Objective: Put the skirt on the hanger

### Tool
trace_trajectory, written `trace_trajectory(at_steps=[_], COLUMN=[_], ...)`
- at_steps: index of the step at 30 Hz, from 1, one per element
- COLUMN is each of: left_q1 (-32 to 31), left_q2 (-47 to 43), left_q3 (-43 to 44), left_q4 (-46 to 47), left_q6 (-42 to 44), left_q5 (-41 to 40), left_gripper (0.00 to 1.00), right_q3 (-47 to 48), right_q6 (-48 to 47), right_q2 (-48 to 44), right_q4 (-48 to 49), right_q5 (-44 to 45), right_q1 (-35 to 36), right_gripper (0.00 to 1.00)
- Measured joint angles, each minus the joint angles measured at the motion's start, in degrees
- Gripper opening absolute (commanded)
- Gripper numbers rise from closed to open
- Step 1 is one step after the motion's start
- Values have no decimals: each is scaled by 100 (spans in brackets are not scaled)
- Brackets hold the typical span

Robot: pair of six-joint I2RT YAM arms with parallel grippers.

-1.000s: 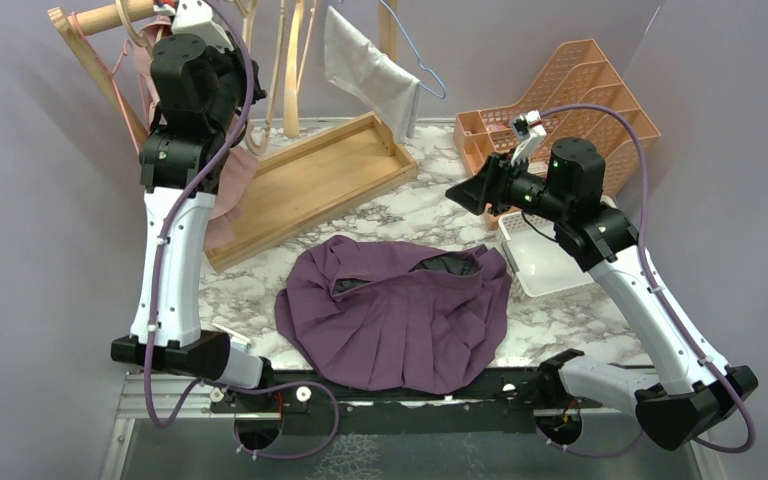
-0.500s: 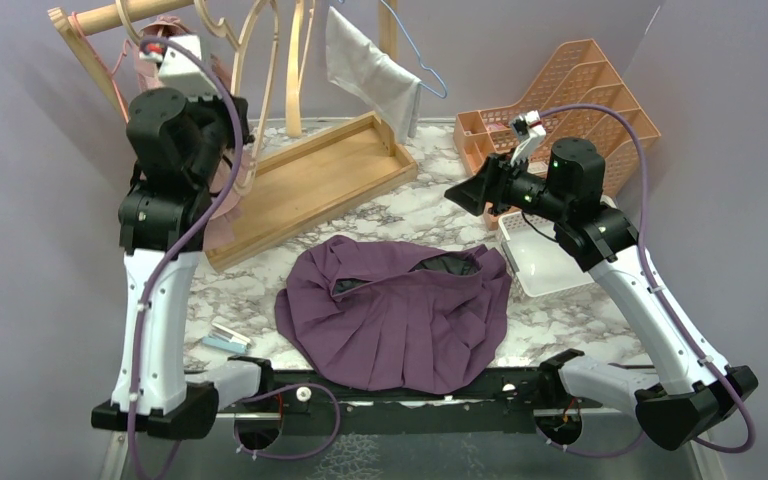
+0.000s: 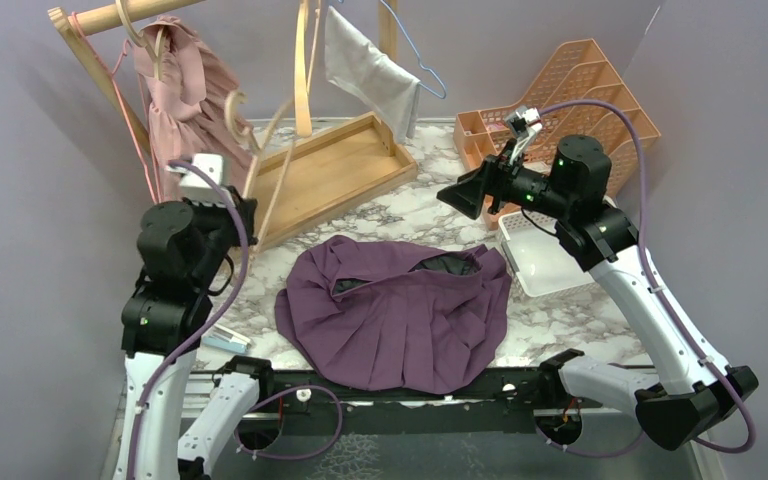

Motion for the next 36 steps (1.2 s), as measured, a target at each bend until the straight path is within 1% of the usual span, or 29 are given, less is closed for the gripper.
trace_trajectory(at_steps=[3, 6, 11, 12, 13, 17, 19, 23, 29, 36], left_q1=[-70, -181, -376, -409, -417, -428, -428, -428, -428, -433], left_q2=[-74, -96, -407, -511, -597, -957, -1038, -1110, -1012, -905], left_q3=[-551, -901, -1056, -1097, -1137, -1198, -1233, -1355, -1388, -1491], left_q4=[-238, -481, -527, -522, -522, -544, -527, -522, -352, -35], left_q6=[151, 367, 866, 981, 1064, 1539, 1777, 2044, 2028, 1912], left_q5=[389, 966, 1928, 2076, 2162, 2492, 2796, 3543, 4516, 5163], left_gripper=[0, 0, 0, 0, 0, 0, 0, 0, 0, 0], right_q3=[11, 17, 9, 2, 2, 7, 7, 7, 7, 42], right_q6=[-111, -238, -531, -708, -708, -1113, -1276, -1504, -1738, -2004], right_q2=[-2, -2, -48, -68, -68, -35, 46, 155, 262, 892], right_q4=[74, 114, 260, 330, 330, 372, 374, 483, 960, 1233], right_q5=[-131, -234, -485, -647, -647, -1150, -1379, -1668, -1895, -1987], right_q1=[0, 0, 0, -2, -2, 11, 63, 345, 1027, 1707], right_gripper=[76, 77, 76, 76, 76, 76, 76, 76, 76, 73])
